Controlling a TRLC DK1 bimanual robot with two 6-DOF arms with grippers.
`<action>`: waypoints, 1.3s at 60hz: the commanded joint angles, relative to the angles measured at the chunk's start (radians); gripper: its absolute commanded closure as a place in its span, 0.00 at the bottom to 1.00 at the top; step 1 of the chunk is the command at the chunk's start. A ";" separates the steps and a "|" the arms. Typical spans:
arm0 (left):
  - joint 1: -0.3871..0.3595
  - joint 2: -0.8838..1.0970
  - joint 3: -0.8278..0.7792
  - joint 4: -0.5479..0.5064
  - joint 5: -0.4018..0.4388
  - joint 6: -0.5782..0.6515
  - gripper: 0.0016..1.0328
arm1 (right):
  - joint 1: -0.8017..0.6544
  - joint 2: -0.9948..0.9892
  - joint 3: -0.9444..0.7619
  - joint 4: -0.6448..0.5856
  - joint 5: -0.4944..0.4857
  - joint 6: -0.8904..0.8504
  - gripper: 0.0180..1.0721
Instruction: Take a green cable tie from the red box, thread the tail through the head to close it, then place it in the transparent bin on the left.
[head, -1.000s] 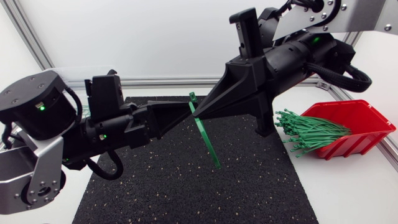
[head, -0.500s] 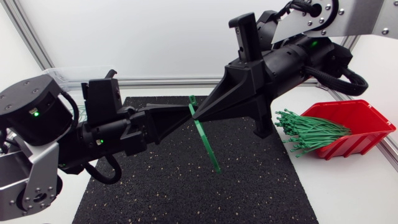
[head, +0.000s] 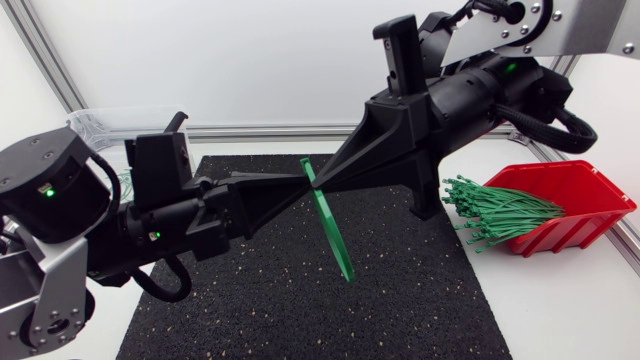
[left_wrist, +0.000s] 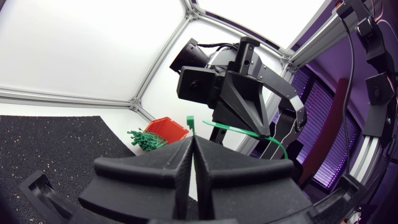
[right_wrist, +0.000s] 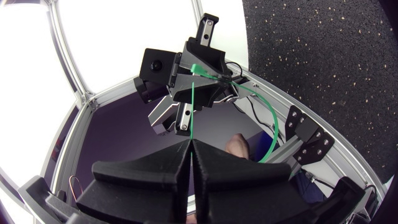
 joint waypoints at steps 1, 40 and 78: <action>-0.013 -0.018 -0.004 0.000 -0.004 -0.004 0.97 | -0.009 -0.001 -0.027 0.008 -0.003 0.020 0.95; -0.037 -0.041 -0.007 -0.008 -0.018 -0.003 0.97 | -0.018 0.008 -0.036 0.025 -0.003 0.020 0.94; -0.109 -0.089 0.006 -0.051 -0.154 0.132 0.97 | -0.045 0.012 -0.066 0.020 0.005 0.027 0.94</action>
